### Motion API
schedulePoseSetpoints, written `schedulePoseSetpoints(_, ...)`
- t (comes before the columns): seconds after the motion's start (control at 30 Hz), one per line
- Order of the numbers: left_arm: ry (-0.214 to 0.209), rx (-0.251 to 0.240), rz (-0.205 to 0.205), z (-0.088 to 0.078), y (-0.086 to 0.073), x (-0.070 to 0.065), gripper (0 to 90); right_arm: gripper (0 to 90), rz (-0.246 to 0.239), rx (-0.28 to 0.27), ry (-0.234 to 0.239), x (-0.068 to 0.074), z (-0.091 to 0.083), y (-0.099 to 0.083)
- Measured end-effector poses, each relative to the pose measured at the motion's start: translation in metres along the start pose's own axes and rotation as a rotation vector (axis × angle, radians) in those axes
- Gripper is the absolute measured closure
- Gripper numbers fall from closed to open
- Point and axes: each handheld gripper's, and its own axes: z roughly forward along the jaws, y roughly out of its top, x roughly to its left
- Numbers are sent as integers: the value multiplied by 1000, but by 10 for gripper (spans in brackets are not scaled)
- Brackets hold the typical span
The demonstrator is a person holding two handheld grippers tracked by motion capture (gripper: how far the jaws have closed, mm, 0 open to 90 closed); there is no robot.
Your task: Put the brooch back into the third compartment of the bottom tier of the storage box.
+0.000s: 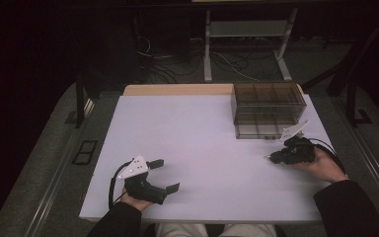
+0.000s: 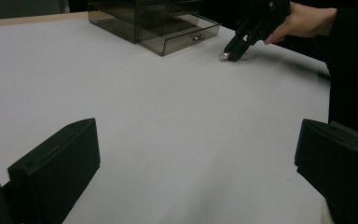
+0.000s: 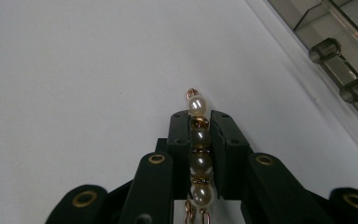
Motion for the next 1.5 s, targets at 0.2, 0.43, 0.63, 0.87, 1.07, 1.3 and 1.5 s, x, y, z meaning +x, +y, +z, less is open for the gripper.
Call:
schedulePoseSetpoints(0.2, 3, -1, 0, 0, 0, 0, 0, 788, 42, 5, 18, -2, 0, 0)
schedulePoseSetpoints(0.43, 3, 1, 1, 0, 0, 0, 0, 792, 99, 23, 47, -5, -2, 0)
schedulePoseSetpoints(0.63, 4, 2, -1, 0, 0, 0, 0, 792, 112, 17, 59, -6, -6, 1)
schedulePoseSetpoints(0.87, 4, 6, 4, 0, 0, 0, 0, 792, 107, 5, 61, -4, -16, 6)
schedulePoseSetpoints(1.07, 5, 6, 5, 0, 0, 0, 0, 792, 91, -3, 55, -4, -24, 12)
schedulePoseSetpoints(1.3, 7, 6, 5, 0, 0, 0, 0, 792, 81, -13, 49, -5, -30, 16)
schedulePoseSetpoints(1.5, 6, 6, 5, 0, 0, 0, 0, 791, 76, -20, 44, -6, -37, 21)
